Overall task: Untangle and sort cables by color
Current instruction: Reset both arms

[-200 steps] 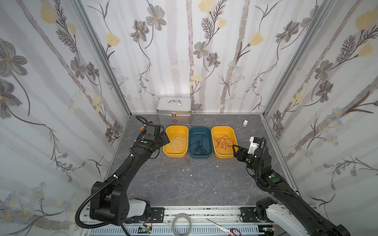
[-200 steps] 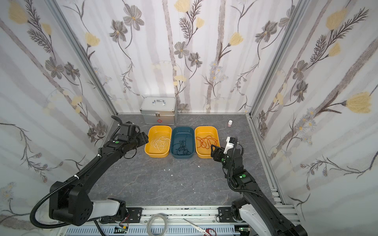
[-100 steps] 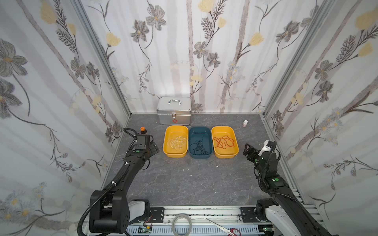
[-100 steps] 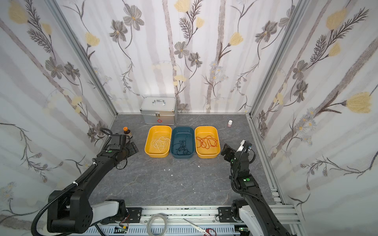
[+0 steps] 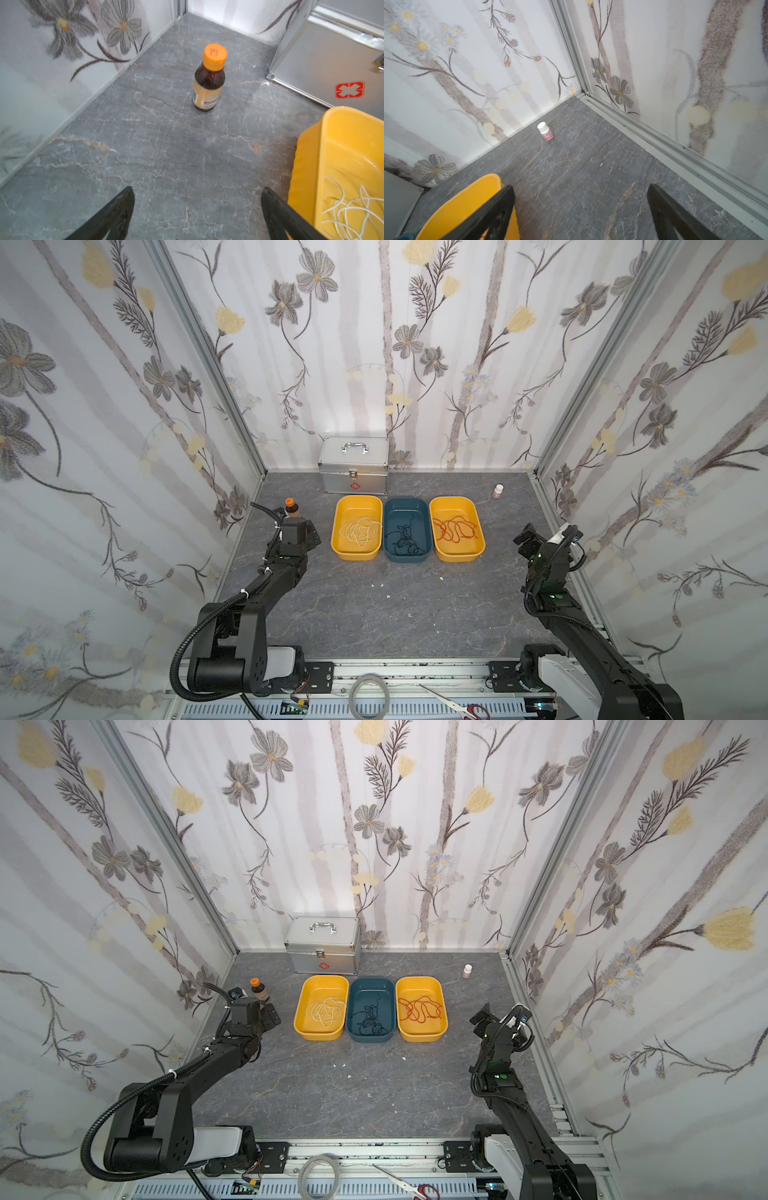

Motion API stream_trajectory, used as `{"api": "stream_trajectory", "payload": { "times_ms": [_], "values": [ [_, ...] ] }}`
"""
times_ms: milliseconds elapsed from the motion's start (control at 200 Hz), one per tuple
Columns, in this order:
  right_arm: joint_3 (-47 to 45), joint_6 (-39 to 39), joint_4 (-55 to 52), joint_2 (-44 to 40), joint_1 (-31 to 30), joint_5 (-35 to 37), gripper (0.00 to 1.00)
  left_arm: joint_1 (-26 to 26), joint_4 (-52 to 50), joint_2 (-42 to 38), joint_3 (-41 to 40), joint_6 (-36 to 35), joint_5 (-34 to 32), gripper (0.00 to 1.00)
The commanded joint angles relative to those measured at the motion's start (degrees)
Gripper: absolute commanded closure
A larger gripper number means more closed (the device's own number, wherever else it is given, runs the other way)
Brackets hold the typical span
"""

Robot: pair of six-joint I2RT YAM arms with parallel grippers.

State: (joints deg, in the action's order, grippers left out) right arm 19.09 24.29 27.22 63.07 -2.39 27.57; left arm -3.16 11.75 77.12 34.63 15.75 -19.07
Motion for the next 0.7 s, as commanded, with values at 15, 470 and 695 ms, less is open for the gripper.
{"api": "stream_trajectory", "payload": {
  "times_ms": [15, 470, 695],
  "values": [
    [-1.0, -6.0, 10.6, 3.6, 0.2, 3.2, 0.00, -0.3, 9.8, 1.0, -1.6, -6.8, -3.1, 0.03],
    [-13.4, -19.6, 49.4, 15.1, 0.2, -9.8, 0.00, -8.6, 61.3, 12.6, -20.9, -23.3, -6.8, 0.00],
    [-7.9, -19.8, 45.5, 22.3, 1.4, -13.8, 0.00, -4.1, 43.3, 9.4, -14.5, -17.4, -2.4, 0.00]
  ]
}}
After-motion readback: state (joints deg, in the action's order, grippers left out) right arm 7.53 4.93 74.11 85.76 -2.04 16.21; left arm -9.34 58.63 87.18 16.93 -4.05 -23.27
